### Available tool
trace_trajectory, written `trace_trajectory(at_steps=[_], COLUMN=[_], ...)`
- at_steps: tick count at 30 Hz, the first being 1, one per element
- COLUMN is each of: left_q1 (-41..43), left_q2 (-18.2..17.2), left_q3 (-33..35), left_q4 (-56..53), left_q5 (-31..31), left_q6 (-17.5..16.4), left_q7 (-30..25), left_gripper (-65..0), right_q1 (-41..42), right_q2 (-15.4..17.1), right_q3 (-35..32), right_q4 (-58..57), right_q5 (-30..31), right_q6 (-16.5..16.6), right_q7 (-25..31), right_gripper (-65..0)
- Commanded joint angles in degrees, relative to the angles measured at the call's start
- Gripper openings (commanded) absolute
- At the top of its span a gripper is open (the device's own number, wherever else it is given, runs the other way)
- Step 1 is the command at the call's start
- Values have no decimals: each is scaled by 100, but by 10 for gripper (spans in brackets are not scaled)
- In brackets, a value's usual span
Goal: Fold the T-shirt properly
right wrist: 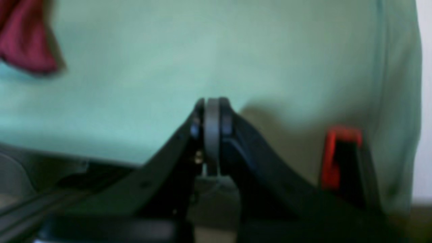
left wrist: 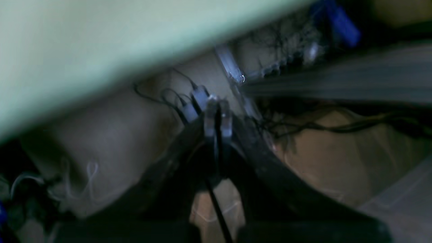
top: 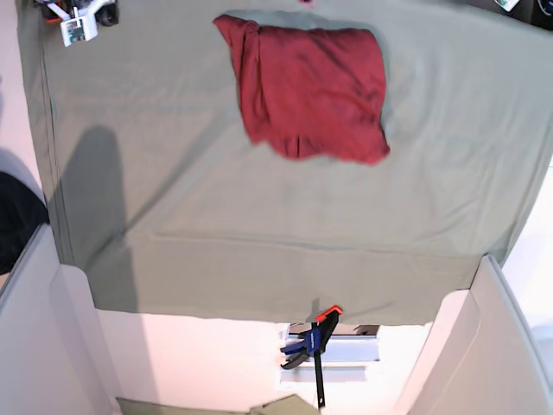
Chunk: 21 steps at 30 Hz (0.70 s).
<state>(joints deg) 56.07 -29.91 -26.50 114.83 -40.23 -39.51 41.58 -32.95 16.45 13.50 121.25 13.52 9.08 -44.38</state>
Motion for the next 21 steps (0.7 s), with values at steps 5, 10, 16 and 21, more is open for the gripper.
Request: trace_trajectory(at_steps=[5,10,16,21], left_q1=[321,46,-885,-2061], left_q2=[260,258,258,264], left_q3=[286,1211,2680,3884], left_q4=[-522,-1805,-3810,-5565], left_q5=[741,1561,2009,2083], left_q6=[-49,542,1110,1646], left_q7=[-59,-107,-109,-424], left_gripper=[-650,-650,-650,-650], right_q1=[-876,-1381,-1488,-1408], right_q2=[70,68,-90,-219], right_q3=[326,326,323,297], right_q4=[-11,-774,-2013,-2975], right_q5=[444,708,638,433], right_q6=[13,15,15,11], right_q7=[37,0,-437,-455], right_gripper=[-650,-650,-650,-650])
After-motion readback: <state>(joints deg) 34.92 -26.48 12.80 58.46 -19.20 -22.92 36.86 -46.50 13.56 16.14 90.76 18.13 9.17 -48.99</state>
